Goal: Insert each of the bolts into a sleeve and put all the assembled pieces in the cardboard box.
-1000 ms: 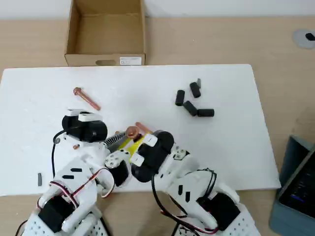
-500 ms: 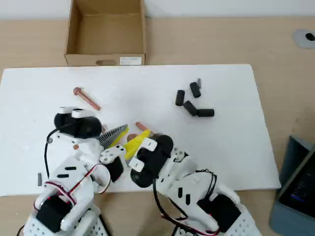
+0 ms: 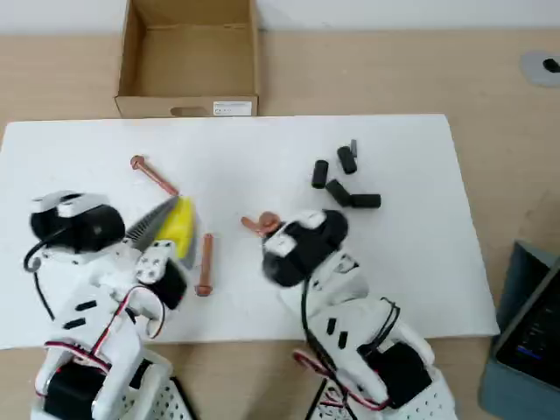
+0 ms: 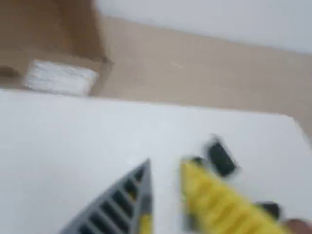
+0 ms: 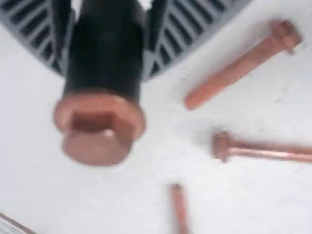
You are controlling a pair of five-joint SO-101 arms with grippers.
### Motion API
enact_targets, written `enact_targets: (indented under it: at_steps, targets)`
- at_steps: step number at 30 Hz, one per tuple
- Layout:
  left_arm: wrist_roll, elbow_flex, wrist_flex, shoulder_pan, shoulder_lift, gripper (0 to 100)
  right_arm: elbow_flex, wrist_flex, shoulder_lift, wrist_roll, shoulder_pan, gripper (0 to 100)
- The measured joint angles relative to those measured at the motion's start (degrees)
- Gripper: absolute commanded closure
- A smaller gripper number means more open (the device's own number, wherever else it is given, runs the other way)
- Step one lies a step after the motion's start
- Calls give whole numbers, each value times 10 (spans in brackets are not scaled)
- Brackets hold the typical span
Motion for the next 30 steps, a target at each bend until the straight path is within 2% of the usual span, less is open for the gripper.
enact_targets:
  at_steps: [7, 14, 20, 30]
  targets:
    - [-42, 7, 0, -120, 0, 999, 0, 11, 0, -36, 87, 989]
    - [-44, 122, 0, -220, 2, 999, -11, 56, 0, -37, 127, 989]
    - [-44, 228, 0, -235, 3, 999, -93, 59, 36, -27, 127, 989]
    - [-44, 287, 0, -235, 3, 999, -308, 45, 334, -27, 128, 989]
